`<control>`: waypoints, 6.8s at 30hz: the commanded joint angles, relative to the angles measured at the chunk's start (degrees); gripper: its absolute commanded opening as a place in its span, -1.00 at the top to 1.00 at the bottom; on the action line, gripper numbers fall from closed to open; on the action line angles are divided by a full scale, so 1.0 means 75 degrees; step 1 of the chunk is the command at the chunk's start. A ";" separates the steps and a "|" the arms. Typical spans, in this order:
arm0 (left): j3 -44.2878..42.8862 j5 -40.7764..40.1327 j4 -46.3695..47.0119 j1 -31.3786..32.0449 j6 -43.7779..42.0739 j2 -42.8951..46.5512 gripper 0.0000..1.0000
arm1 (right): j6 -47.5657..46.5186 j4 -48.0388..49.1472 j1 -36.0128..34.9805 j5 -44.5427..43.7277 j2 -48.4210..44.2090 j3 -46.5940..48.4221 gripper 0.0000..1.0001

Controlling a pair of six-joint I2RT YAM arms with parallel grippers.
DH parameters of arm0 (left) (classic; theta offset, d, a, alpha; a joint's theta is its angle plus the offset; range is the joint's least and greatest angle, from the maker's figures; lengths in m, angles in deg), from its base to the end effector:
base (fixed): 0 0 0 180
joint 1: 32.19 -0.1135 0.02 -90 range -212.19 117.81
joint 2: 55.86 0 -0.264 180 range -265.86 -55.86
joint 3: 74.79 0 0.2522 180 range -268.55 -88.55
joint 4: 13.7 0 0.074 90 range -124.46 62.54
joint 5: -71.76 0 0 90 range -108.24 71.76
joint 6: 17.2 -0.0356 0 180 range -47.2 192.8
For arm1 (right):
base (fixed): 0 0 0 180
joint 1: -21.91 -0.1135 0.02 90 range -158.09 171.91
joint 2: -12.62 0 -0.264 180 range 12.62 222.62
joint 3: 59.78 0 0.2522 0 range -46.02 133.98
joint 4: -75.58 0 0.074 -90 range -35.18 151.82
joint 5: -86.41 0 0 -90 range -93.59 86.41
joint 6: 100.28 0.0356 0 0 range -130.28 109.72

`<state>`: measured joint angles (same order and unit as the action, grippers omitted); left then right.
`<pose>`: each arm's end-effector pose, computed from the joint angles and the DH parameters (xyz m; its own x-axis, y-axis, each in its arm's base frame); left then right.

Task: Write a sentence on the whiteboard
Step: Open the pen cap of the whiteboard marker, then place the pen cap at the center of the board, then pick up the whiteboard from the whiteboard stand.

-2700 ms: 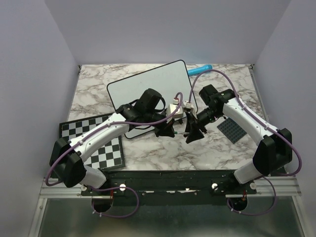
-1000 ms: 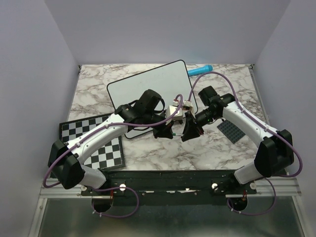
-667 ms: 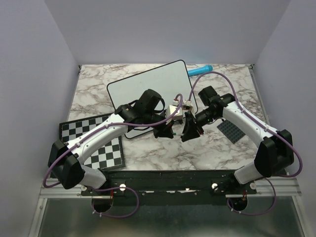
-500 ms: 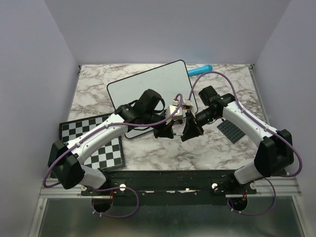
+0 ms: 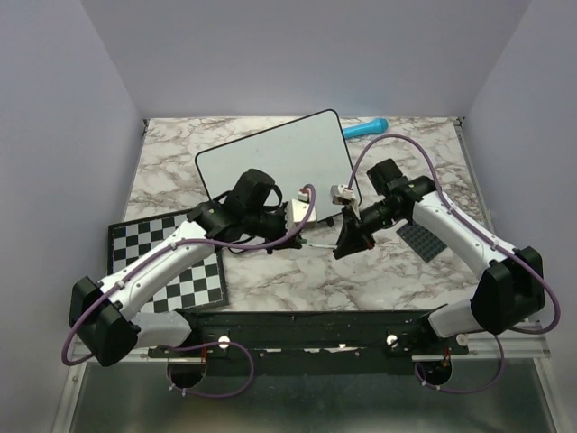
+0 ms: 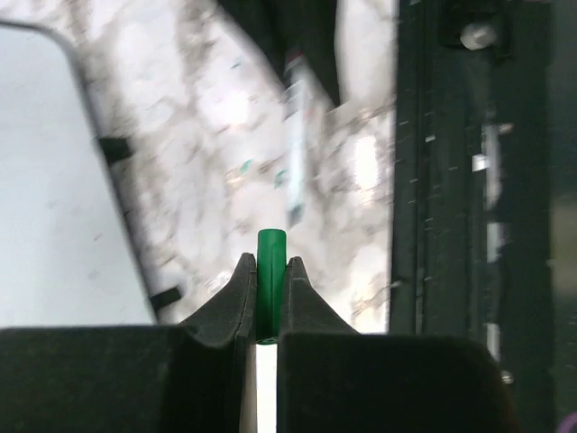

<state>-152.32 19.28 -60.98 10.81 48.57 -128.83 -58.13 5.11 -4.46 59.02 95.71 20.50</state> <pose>0.1821 -0.1994 0.3166 -0.0962 0.5347 -0.8395 0.9953 0.0608 -0.0753 0.2244 0.1465 0.2767 -0.2547 -0.5069 -0.8235 -0.9269 -0.1149 0.3574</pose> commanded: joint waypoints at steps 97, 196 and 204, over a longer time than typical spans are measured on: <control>0.2607 -0.4384 0.4647 -0.1370 0.6688 0.1663 -0.51 | 0.2925 0.3402 0.4735 0.0253 -0.2595 -0.2225 0.99; 0.2233 0.4525 1.4226 -0.7608 1.1512 -0.3536 1.00 | 0.0557 0.2674 0.2368 -0.0625 -0.2137 -0.2131 0.99; 0.1753 0.4268 1.7325 -0.7703 1.4316 -0.3490 1.00 | 0.0662 0.2651 0.2356 -0.0637 -0.2289 -0.2096 0.99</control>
<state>-135.57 54.16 40.04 -46.37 141.31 -156.39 -52.82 25.24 13.62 54.45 80.12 5.23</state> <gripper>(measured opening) 0.097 0.078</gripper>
